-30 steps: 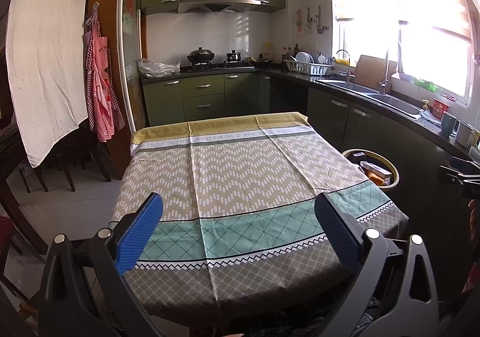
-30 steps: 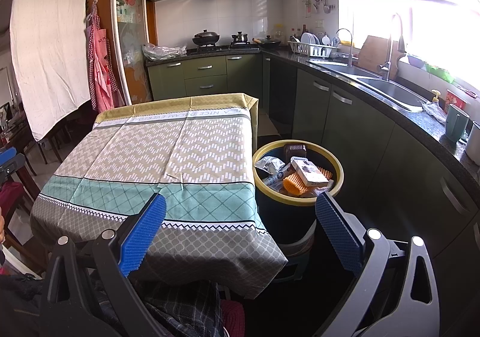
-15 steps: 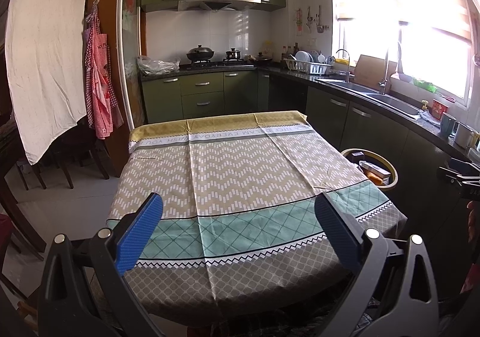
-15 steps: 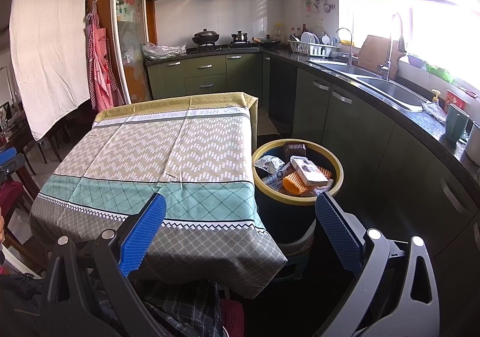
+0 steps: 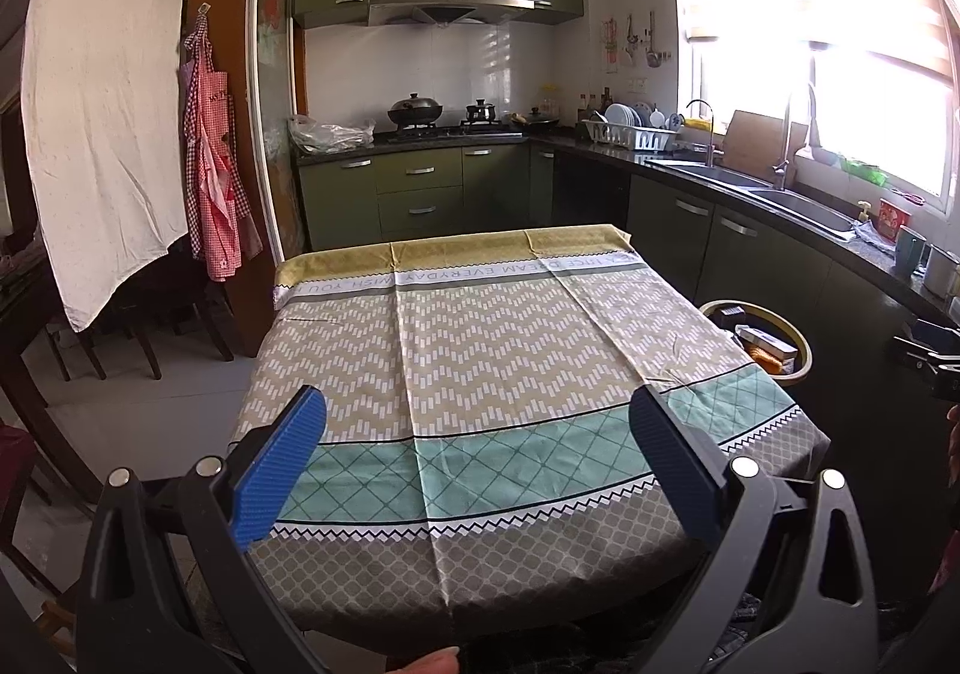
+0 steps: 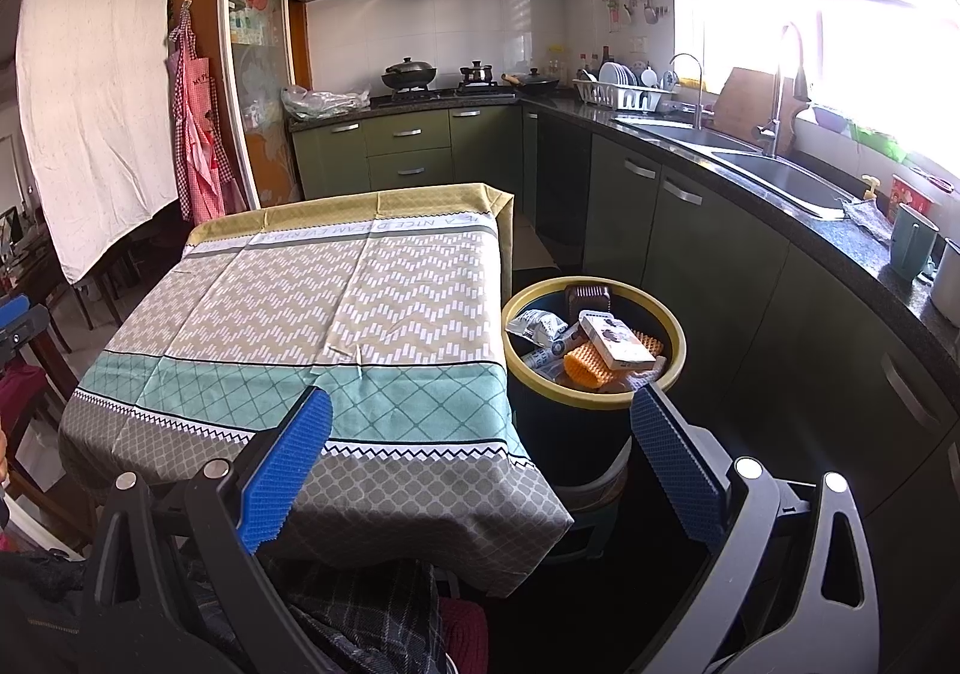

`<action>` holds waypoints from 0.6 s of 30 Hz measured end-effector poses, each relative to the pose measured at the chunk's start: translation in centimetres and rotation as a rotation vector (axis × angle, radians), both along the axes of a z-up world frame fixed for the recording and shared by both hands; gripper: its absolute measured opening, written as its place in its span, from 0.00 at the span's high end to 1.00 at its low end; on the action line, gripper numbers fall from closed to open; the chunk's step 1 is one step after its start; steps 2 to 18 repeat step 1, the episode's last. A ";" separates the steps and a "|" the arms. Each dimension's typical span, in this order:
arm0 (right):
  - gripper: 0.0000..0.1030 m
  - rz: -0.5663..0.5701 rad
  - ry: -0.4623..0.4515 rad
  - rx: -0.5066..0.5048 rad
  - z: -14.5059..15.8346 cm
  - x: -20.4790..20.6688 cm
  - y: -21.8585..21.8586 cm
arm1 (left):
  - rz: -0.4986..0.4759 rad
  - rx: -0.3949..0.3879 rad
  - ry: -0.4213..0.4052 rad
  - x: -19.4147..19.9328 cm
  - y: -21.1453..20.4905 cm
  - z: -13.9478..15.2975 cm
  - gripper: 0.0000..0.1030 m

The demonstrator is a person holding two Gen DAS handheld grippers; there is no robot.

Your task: Collect trash

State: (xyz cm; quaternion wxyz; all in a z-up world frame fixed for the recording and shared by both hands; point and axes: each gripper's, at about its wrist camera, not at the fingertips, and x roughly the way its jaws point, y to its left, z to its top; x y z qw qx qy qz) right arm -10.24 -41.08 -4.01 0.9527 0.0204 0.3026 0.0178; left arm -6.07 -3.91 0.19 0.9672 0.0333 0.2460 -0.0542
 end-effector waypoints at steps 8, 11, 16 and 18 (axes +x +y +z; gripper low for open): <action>0.05 0.000 0.001 0.000 0.0 0.0 0.0 | 0.002 0.001 -0.002 0.0 0.0 0.1 0.06; 0.05 0.000 0.001 0.000 0.0 0.0 0.0 | 0.002 0.001 -0.002 0.0 0.0 0.1 0.06; 0.05 0.000 0.001 0.000 0.0 0.0 0.0 | 0.002 0.001 -0.002 0.0 0.0 0.1 0.06; 0.05 0.000 0.001 0.000 0.0 0.0 0.0 | 0.002 0.001 -0.002 0.0 0.0 0.1 0.06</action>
